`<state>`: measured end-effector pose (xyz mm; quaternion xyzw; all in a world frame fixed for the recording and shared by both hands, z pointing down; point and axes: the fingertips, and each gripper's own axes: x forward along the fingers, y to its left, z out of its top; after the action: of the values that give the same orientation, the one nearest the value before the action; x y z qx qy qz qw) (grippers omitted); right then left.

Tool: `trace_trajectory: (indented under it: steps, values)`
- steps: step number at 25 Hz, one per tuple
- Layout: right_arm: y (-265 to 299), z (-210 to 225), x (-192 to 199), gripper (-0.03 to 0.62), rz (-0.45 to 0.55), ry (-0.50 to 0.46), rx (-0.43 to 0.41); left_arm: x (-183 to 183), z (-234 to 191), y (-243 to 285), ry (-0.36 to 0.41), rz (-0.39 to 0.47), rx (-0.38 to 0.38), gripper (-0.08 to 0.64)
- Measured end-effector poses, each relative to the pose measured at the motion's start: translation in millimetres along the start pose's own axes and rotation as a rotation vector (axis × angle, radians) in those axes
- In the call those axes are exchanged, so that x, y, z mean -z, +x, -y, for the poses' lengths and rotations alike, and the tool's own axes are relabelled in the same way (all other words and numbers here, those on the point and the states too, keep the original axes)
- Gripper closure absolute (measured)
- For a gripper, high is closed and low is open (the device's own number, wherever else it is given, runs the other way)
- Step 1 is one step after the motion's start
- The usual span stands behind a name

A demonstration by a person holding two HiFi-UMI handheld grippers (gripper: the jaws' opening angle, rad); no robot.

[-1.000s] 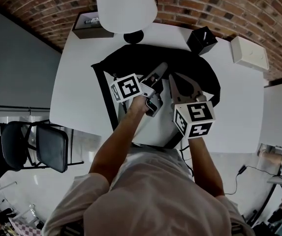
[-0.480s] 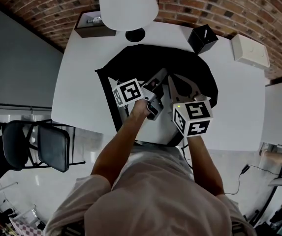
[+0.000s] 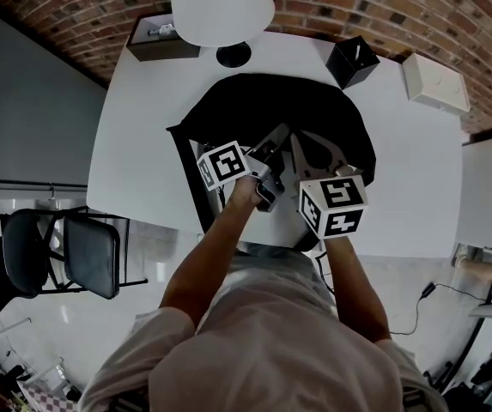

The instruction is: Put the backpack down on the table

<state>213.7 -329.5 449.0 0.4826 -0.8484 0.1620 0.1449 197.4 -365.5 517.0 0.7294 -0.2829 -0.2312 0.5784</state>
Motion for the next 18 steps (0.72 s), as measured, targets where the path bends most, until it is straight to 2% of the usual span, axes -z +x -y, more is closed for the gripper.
trace_trajectory:
  steps: [10, 18]
  values:
    - [4, -2, 22, 0.591, -0.037, 0.030, -0.001, 7, -10, -3, -0.073, 0.008, 0.031, 0.483]
    - [9, -1, 30, 0.591, -0.050, 0.041, 0.007, 12, -22, -8, -0.100, 0.011, 0.007, 0.463]
